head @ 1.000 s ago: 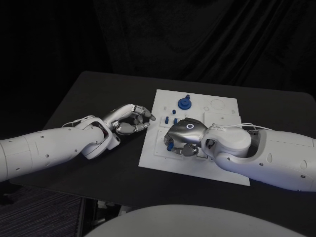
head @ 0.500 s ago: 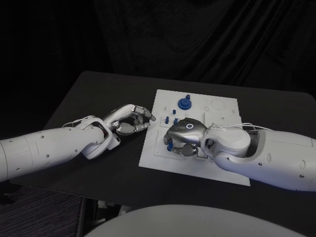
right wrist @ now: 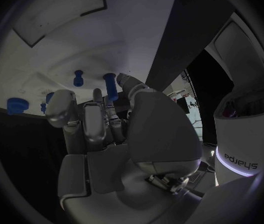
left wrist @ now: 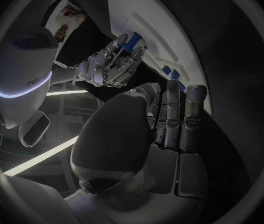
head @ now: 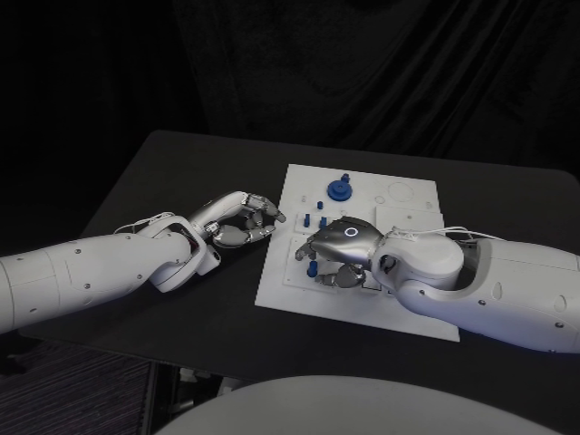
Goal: Assemble the parts on the task board
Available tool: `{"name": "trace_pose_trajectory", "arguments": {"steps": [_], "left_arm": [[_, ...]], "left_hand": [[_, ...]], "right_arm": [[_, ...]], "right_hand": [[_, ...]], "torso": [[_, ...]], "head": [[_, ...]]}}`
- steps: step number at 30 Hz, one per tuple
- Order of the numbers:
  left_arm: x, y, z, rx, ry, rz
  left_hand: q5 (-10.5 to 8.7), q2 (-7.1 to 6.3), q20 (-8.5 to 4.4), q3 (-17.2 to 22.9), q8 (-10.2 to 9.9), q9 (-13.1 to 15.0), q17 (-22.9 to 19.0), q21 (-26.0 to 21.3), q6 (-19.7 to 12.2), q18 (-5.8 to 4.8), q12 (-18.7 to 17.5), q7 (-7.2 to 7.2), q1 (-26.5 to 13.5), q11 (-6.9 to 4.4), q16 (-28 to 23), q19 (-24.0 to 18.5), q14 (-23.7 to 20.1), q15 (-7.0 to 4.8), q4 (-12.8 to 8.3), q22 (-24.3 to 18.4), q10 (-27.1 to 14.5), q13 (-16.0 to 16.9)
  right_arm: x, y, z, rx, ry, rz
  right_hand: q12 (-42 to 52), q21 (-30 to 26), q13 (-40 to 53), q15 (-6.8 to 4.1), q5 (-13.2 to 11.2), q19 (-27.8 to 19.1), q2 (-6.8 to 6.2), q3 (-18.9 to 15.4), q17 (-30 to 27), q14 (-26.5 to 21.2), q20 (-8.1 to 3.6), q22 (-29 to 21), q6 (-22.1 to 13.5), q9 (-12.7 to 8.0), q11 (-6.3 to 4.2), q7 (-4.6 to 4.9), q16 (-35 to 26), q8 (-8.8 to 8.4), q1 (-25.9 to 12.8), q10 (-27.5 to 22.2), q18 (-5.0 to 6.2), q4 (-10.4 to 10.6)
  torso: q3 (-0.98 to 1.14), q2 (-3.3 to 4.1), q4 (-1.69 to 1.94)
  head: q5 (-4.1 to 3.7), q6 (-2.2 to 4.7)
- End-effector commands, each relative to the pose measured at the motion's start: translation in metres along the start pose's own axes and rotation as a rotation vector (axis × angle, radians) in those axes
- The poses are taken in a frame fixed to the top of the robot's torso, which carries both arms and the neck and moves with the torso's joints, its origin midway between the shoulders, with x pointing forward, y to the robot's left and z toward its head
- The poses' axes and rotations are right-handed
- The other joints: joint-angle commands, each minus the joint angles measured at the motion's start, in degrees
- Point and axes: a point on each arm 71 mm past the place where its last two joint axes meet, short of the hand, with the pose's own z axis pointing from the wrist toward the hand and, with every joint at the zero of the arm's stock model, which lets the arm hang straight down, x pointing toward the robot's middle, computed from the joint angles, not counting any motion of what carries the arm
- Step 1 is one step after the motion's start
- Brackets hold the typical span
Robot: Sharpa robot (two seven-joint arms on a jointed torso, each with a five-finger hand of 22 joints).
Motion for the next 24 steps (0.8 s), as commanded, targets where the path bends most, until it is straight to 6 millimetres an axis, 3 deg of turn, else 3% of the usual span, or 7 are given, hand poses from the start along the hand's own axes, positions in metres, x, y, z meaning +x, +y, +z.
{"name": "trace_pose_trajectory", "arguments": {"steps": [1,6,9,13,17,20,24], "left_arm": [[0.001,0.000,-0.001,0.005,0.004,-0.011],[0.000,0.000,-0.002,0.003,0.002,-0.009],[-0.001,0.000,-0.003,0.002,0.000,-0.008],[-0.001,0.001,-0.005,0.000,-0.002,-0.007],[-0.003,0.002,-0.007,-0.004,-0.006,-0.004],[-0.004,0.002,-0.007,-0.007,-0.008,-0.002],[-0.004,0.002,-0.008,-0.006,-0.011,0.000]], "left_hand": [[0.20,0.23,0.06,0.10,-0.19,-0.05,-0.09,-0.14,-0.13,0.75,0.40,0.21,0.40,0.56,-0.34,-0.45,-0.28,-0.01,-0.36,4.16,-0.01,-0.05],[0.20,0.23,0.06,0.10,-0.19,-0.05,-0.09,-0.14,-0.13,0.75,0.40,0.21,0.40,0.56,-0.34,-0.45,-0.28,-0.01,-0.36,4.16,-0.01,-0.05],[0.20,0.23,0.07,0.11,-0.19,-0.07,-0.10,-0.06,-0.13,0.74,0.40,0.22,0.40,0.58,-0.35,-0.46,-0.32,0.01,-0.41,4.17,-0.03,-0.09],[0.20,0.23,0.07,0.11,-0.19,-0.07,-0.10,-0.06,-0.13,0.74,0.40,0.22,0.40,0.58,-0.35,-0.46,-0.32,0.01,-0.41,4.17,-0.03,-0.09],[0.21,0.22,0.08,0.11,-0.19,-0.09,-0.10,-0.10,-0.15,0.75,0.41,0.21,0.41,0.58,-0.35,-0.51,-0.33,0.01,-0.43,4.15,-0.04,-0.10],[0.21,0.21,0.08,0.11,-0.19,-0.10,-0.11,-0.13,-0.16,0.76,0.41,0.20,0.42,0.58,-0.35,-0.55,-0.33,0.01,-0.45,4.14,-0.05,-0.11],[0.20,0.20,0.09,0.11,-0.20,-0.11,-0.11,-0.14,-0.17,0.76,0.42,0.19,0.41,0.58,-0.35,-0.57,-0.34,0.02,-0.46,4.14,-0.05,-0.12]], "right_arm": [[-0.003,-0.001,-0.005,0.016,-0.046,0.003],[-0.015,-0.004,-0.019,0.018,-0.127,0.037],[-0.032,-0.010,-0.033,0.024,-0.203,0.058],[-0.055,-0.022,-0.056,0.052,-0.278,0.056],[-0.070,-0.036,-0.085,0.119,-0.310,0.066],[-0.069,-0.053,-0.111,0.206,-0.299,0.072],[-0.059,-0.072,-0.135,0.307,-0.260,0.083]], "right_hand": [[0.68,-0.54,0.47,-0.01,0.21,-0.48,-0.09,-1.40,-0.34,-0.51,0.09,7.28,-0.60,-0.37,0.09,-0.06,-0.39,-0.29,-0.40,-1.20,0.91,0.83],[1.74,-1.50,1.19,0.07,0.29,-0.94,-0.25,-3.31,-0.86,-0.96,0.15,7.08,-0.84,-0.82,0.31,-0.05,-0.65,-0.07,0.52,-3.52,1.05,2.30],[4.04,-0.88,2.29,0.38,0.24,-0.46,-0.20,-3.91,-0.01,-0.50,0.38,7.31,2.74,0.01,0.27,0.65,-0.08,2.17,1.51,-3.72,0.91,2.77],[6.82,-0.54,3.62,-0.06,0.24,-0.20,-0.34,-4.61,0.27,-0.35,0.20,7.43,5.31,1.38,-0.13,0.19,0.16,4.34,0.74,-3.47,0.89,3.92],[9.88,-0.80,5.51,-0.46,0.24,-0.26,-0.55,-5.18,0.08,-0.43,-0.25,7.37,5.96,3.50,-0.58,0.55,0.07,6.72,-0.02,-4.16,0.91,5.02],[13.54,-2.04,8.12,-0.79,0.24,-0.96,-0.71,-5.47,-0.81,-1.15,-0.58,7.11,3.49,6.39,-0.74,0.70,-0.40,9.77,0.08,-6.78,1.08,5.72],[17.35,-4.82,10.91,-0.06,0.33,-2.58,-1.26,-5.90,-2.47,-2.62,-0.01,6.49,-2.96,9.56,-0.20,2.09,-1.16,13.72,0.56,-11.63,1.50,7.46]], "torso": [[0.00,0.02,-0.03],[0.01,0.05,-0.03],[0.05,0.10,0.00],[0.09,0.07,-0.08],[0.03,0.05,-0.10],[0.05,0.15,-0.05],[-0.05,0.11,0.13]], "head": [[0.10,-0.01],[0.04,-0.01],[-0.16,-0.01],[-0.25,-0.01],[-0.54,-0.01],[-1.07,-0.01],[-1.48,-0.01]]}}
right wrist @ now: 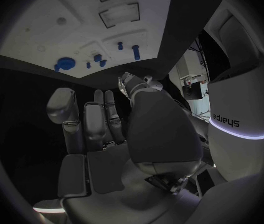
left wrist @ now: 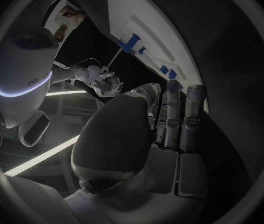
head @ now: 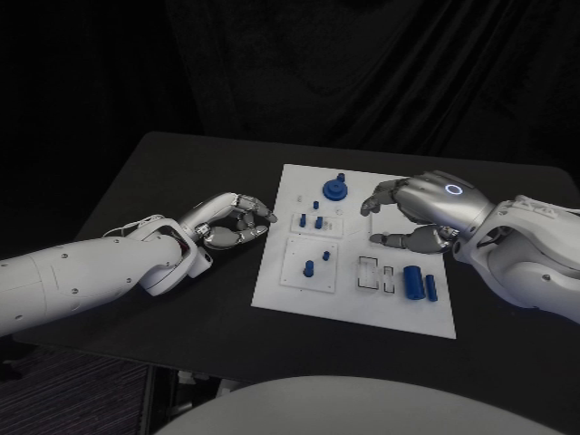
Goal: Assemble the parts on the task board
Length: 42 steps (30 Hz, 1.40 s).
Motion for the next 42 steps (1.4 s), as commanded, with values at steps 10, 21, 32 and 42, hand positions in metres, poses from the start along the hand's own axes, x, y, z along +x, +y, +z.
{"name": "trace_pose_trajectory", "arguments": {"steps": [10,21,32,42], "left_arm": [[-0.001,0.000,-0.002,0.005,-0.009,-0.001],[-0.001,0.001,-0.003,0.002,-0.007,-0.002],[-0.001,0.001,-0.003,0.002,-0.006,-0.003],[-0.001,0.002,-0.004,-0.001,-0.004,-0.003]], "left_hand": [[0.21,0.21,-0.11,-0.05,-0.19,-0.07,-0.05,-0.10,-0.18,0.75,0.21,0.18,0.40,0.37,-0.36,-0.37,-0.36,0.03,-0.31,4.14,0.16,-0.08],[0.59,0.30,-0.12,0.14,-0.16,-0.15,-0.09,0.09,-0.16,0.77,0.27,0.14,0.59,0.34,-0.39,-0.45,-0.43,0.00,-0.54,4.17,0.19,-0.17],[0.59,0.30,-0.12,0.14,-0.16,-0.15,-0.09,0.09,-0.16,0.77,0.27,0.14,0.59,0.34,-0.39,-0.45,-0.43,0.00,-0.54,4.17,0.19,-0.17],[0.77,0.28,-0.12,0.17,-0.16,-0.18,-0.10,0.11,-0.16,0.78,0.29,0.16,0.61,0.36,-0.39,-0.51,-0.44,0.00,-0.60,4.16,0.20,-0.20]], "right_arm": [[0.022,-0.048,-0.056,0.326,0.062,0.043],[0.039,-0.055,-0.071,0.524,0.220,0.051],[0.053,-0.042,-0.069,0.537,0.299,0.042],[0.063,-0.035,-0.065,0.531,0.341,-0.001]], "right_hand": [[12.37,-1.48,5.25,-1.43,0.22,-0.48,2.09,-0.31,-1.96,-0.97,-0.55,6.46,-3.92,0.97,-2.28,0.67,-0.81,6.80,-5.36,7.59,1.08,3.31],[49.57,17.87,58.48,-6.50,0.45,9.99,2.16,0.40,22.50,10.76,-5.70,11.39,9.95,2.17,-7.71,-4.11,9.92,11.73,-19.43,54.82,-2.61,3.69],[50.18,22.82,59.78,-6.52,0.50,11.88,1.03,0.53,27.18,12.04,-5.98,12.60,7.95,4.28,-7.62,-3.94,11.75,12.02,-18.99,55.69,-3.57,3.72],[50.18,24.74,59.78,-6.32,0.60,12.56,0.62,-0.10,26.64,11.92,-5.79,13.10,7.36,5.81,-7.40,-3.85,11.55,12.68,-20.18,55.69,-3.95,3.85]], "torso": [[-0.21,-0.11,-0.17],[-0.09,-0.13,0.02],[-0.22,-0.13,0.03],[-0.18,-0.08,0.02]], "head": [[-1.17,-0.01],[-4.28,-0.01],[-4.88,-0.01],[-4.96,-0.01]]}}
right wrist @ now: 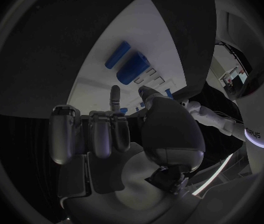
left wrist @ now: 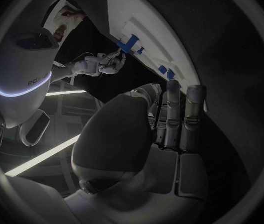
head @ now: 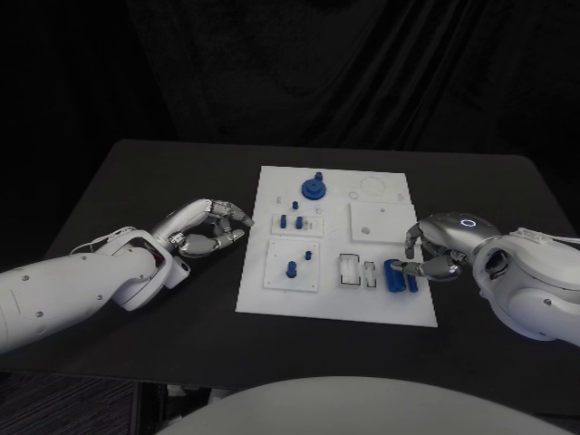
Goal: Assemble the parts on the task board
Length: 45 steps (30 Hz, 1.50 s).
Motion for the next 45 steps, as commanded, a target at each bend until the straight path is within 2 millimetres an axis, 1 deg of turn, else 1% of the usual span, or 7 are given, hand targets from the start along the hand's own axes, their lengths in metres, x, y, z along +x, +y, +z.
{"name": "trace_pose_trajectory", "arguments": {"steps": [1,11,17,22,33,38,45], "left_arm": [[0.001,-0.001,0.000,0.008,0.000,-0.008],[0.003,0.000,-0.001,0.007,0.006,-0.012],[0.003,0.000,-0.001,0.005,0.008,-0.014],[0.004,-0.001,-0.001,0.005,0.011,-0.017],[0.007,-0.001,-0.002,0.000,0.018,-0.024],[0.008,-0.001,-0.002,-0.002,0.021,-0.027],[0.009,0.000,-0.002,-0.006,0.023,-0.029]], "left_hand": [[0.11,0.05,0.10,0.01,-0.16,-0.05,-0.04,0.10,-0.16,0.78,0.30,0.16,0.38,0.37,-0.39,-0.30,-0.45,0.00,-0.44,4.16,0.20,-0.05],[0.11,0.05,0.10,0.01,-0.16,-0.05,-0.04,0.10,-0.16,0.78,0.30,0.16,0.38,0.37,-0.39,-0.30,-0.45,0.00,-0.44,4.16,0.20,-0.05],[0.20,0.07,0.10,0.04,-0.15,-0.07,-0.05,0.09,-0.16,0.79,0.31,0.18,0.38,0.38,-0.39,-0.36,-0.45,0.01,-0.46,4.15,0.20,-0.07],[0.23,0.08,0.10,0.05,-0.15,-0.08,-0.06,0.05,-0.15,0.81,0.32,0.20,0.37,0.39,-0.39,-0.42,-0.46,0.01,-0.47,4.13,0.21,-0.09],[0.27,0.07,0.11,0.05,-0.14,-0.09,-0.06,0.03,-0.14,0.81,0.32,0.26,0.34,0.43,-0.39,-0.47,-0.48,0.02,-0.47,4.12,0.20,-0.11],[0.32,0.10,0.11,0.07,-0.13,-0.10,-0.07,0.03,-0.13,0.82,0.33,0.32,0.33,0.47,-0.39,-0.52,-0.50,0.04,-0.49,4.11,0.20,-0.13],[0.38,0.12,0.12,0.11,-0.12,-0.11,-0.07,0.01,-0.10,0.83,0.34,0.38,0.35,0.50,-0.40,-0.58,-0.52,0.05,-0.52,4.10,0.21,-0.15]], "right_arm": [[0.003,-0.001,0.001,0.042,0.021,-0.052],[0.007,0.004,0.006,0.028,0.020,-0.088],[0.013,0.006,0.008,0.028,0.038,-0.097],[0.021,0.007,0.008,0.026,0.054,-0.095],[0.028,0.012,0.014,0.013,0.045,-0.081],[0.031,0.013,0.018,0.009,0.053,-0.086],[0.034,0.015,0.020,-0.001,0.063,-0.090]], "right_hand": [[0.14,0.42,15.06,-0.01,0.34,3.65,-0.10,-0.43,14.34,5.83,-0.15,13.14,-0.33,0.35,0.33,-0.01,0.06,0.46,-0.74,6.22,-0.70,0.03],[0.14,1.23,15.06,-0.29,0.43,3.88,-0.21,-0.54,14.98,5.98,-0.31,13.34,1.08,2.61,-0.07,-0.61,0.31,2.36,-1.37,6.22,-0.85,0.02],[0.14,1.41,15.06,-0.35,0.44,3.92,-0.12,-0.47,15.06,6.00,-0.37,13.38,1.41,3.24,-0.14,-0.74,0.34,2.84,-1.41,6.22,-0.88,0.01],[0.14,1.49,15.06,-0.43,0.44,3.93,0.14,-0.38,14.98,5.98,-0.43,13.40,1.82,3.78,-0.25,-0.90,0.31,3.22,-1.79,6.22,-0.89,0.05],[0.14,1.78,15.06,-0.64,0.43,4.01,1.30,0.25,14.47,5.87,-0.61,13.47,2.41,4.27,-0.48,-1.16,0.11,3.13,-2.94,6.22,-0.94,0.02],[0.14,1.93,15.06,-0.73,0.38,4.06,1.85,0.80,14.09,5.78,-0.68,13.51,2.61,4.41,-0.57,-1.26,-0.04,2.99,-2.72,6.22,-0.97,-0.09],[0.14,2.15,15.06,-0.86,0.20,4.10,2.29,2.24,14.03,5.77,-0.83,13.55,3.16,4.55,-0.65,-1.38,-0.07,2.12,-0.17,6.22,-1.01,-0.59]], "torso": [[0.02,-0.02,0.03],[0.06,0.10,-0.04],[0.05,0.08,0.00],[0.15,0.12,-0.05],[0.08,0.00,-0.07],[0.11,-0.03,-0.10],[0.13,-0.05,-0.05]], "head": [[-0.17,-0.01],[0.06,-0.01],[-0.16,-0.01],[-0.06,-0.01],[-0.23,-0.01],[-0.28,-0.01],[-0.22,-0.01]]}}
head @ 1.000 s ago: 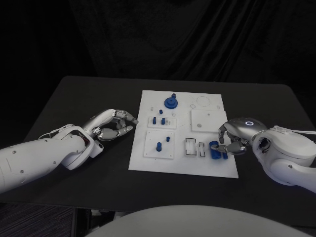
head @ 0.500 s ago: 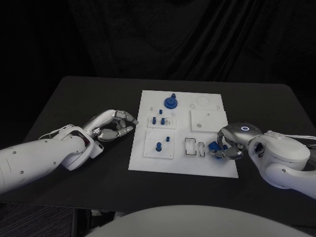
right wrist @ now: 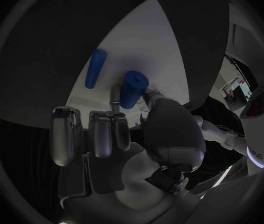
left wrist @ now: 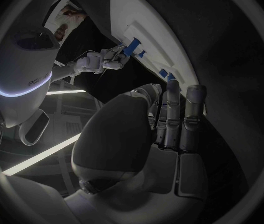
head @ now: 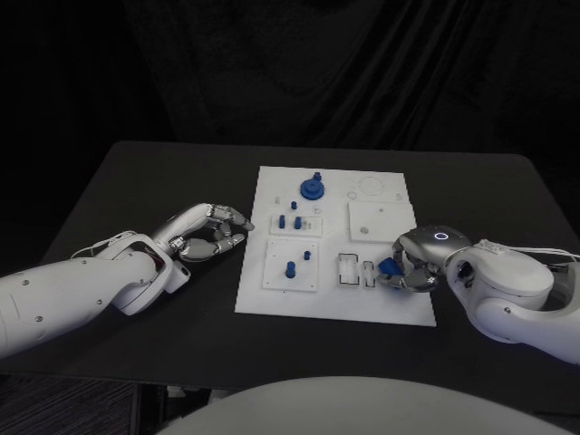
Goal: Assemble the parts on the task board
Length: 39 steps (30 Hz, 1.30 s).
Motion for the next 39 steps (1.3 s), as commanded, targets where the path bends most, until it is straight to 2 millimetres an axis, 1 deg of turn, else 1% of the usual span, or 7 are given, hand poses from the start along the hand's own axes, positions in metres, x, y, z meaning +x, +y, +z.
{"name": "trace_pose_trajectory", "arguments": {"steps": [1,5,8,12,20,30,39], "left_arm": [[0.002,-0.001,0.000,0.002,0.009,-0.014],[0.002,0.000,0.000,-0.001,0.011,-0.015],[0.002,0.000,0.000,-0.003,0.012,-0.015],[0.002,0.001,-0.001,-0.004,0.012,-0.015],[0.002,0.001,-0.002,-0.004,0.010,-0.014],[0.003,0.001,-0.001,-0.003,0.010,-0.015],[0.004,0.001,0.000,0.000,0.012,-0.015]], "left_hand": [[0.39,0.12,-0.09,-0.06,-0.12,-0.06,-0.07,0.01,-0.10,0.83,0.34,0.38,0.35,0.31,-0.40,-0.37,-0.52,0.05,-0.36,4.10,0.02,-0.10],[0.39,0.12,-0.09,-0.06,-0.12,-0.06,-0.07,0.01,-0.10,0.83,0.34,0.38,0.35,0.31,-0.40,-0.37,-0.52,0.05,-0.36,4.10,0.02,-0.10],[0.45,0.15,-0.09,-0.01,-0.10,-0.07,-0.08,0.00,-0.07,0.83,0.36,0.45,0.38,0.35,-0.40,-0.44,-0.55,0.07,-0.41,4.09,0.03,-0.12],[0.45,0.15,-0.09,-0.01,-0.10,-0.07,-0.08,0.00,-0.07,0.83,0.36,0.45,0.38,0.35,-0.40,-0.44,-0.55,0.07,-0.41,4.09,0.03,-0.12],[0.45,0.15,-0.09,-0.01,-0.10,-0.07,-0.08,0.00,-0.07,0.83,0.36,0.45,0.38,0.35,-0.40,-0.44,-0.55,0.07,-0.41,4.09,0.03,-0.12],[0.45,0.15,-0.09,-0.01,-0.10,-0.07,-0.08,0.00,-0.07,0.83,0.36,0.45,0.38,0.35,-0.40,-0.44,-0.55,0.07,-0.41,4.09,0.03,-0.12],[0.45,0.15,-0.09,-0.01,-0.10,-0.07,-0.08,0.00,-0.07,0.83,0.36,0.45,0.38,0.35,-0.40,-0.44,-0.55,0.07,-0.41,4.09,0.03,-0.12]], "right_arm": [[0.002,0.000,0.000,0.003,0.001,-0.006],[0.003,0.000,0.001,0.003,0.010,0.012],[0.006,-0.001,0.002,0.014,0.036,0.069],[0.009,-0.005,0.002,0.041,0.077,0.195],[0.009,-0.014,-0.003,0.107,0.145,0.512],[-0.022,-0.018,-0.002,0.159,0.192,0.857],[-0.034,-0.014,0.002,0.168,0.216,1.023]], "right_hand": [[0.14,0.35,15.09,-0.54,-0.09,4.12,0.43,1.22,14.10,5.73,-0.46,13.54,0.84,0.23,-0.45,-0.16,-0.05,-0.58,2.52,6.05,-1.06,-0.53],[0.14,0.55,15.09,-0.67,-0.18,4.18,0.64,2.08,14.21,5.76,-0.56,13.60,1.46,0.47,-0.58,-0.34,-0.01,-0.86,4.52,6.05,-1.10,-1.39],[0.14,0.96,15.09,-0.96,-0.25,4.33,0.91,3.21,14.34,5.79,-0.79,13.72,2.25,0.86,-0.89,-0.70,0.05,-1.02,7.20,6.05,-1.19,-3.40],[0.14,0.92,15.09,-1.03,-0.29,4.30,1.03,3.50,14.06,5.73,-0.88,13.70,2.61,1.13,-1.04,-0.84,-0.06,-1.01,7.77,6.05,-1.18,-4.06],[0.14,0.53,15.09,-1.11,-0.34,4.11,1.54,3.67,13.47,5.60,-0.95,13.56,2.96,1.45,-1.21,-0.90,-0.30,-0.91,7.55,6.05,-1.07,-4.07],[0.14,-0.05,15.09,-1.15,-0.39,3.83,2.27,3.66,12.90,5.48,-1.03,13.35,2.59,1.87,-1.18,-0.82,-0.54,-1.14,6.49,6.05,-0.92,-3.69],[0.14,-0.57,15.09,-1.03,-0.39,3.56,2.82,3.67,12.60,5.41,-0.98,13.17,1.62,2.11,-0.99,-0.56,-0.67,-1.60,5.77,6.05,-0.78,-3.52]], "torso": [[-0.02,-0.01,0.05],[-0.07,-0.04,0.11],[-0.10,-0.07,0.12],[-0.10,-0.07,0.08],[-0.06,-0.03,0.06],[-0.01,0.03,-0.03],[-0.21,0.02,0.07]], "head": [[0.07,-0.01],[0.03,-0.01],[0.07,-0.01],[0.29,-0.01],[0.37,-0.01],[0.37,-0.01],[0.77,-0.01]]}}
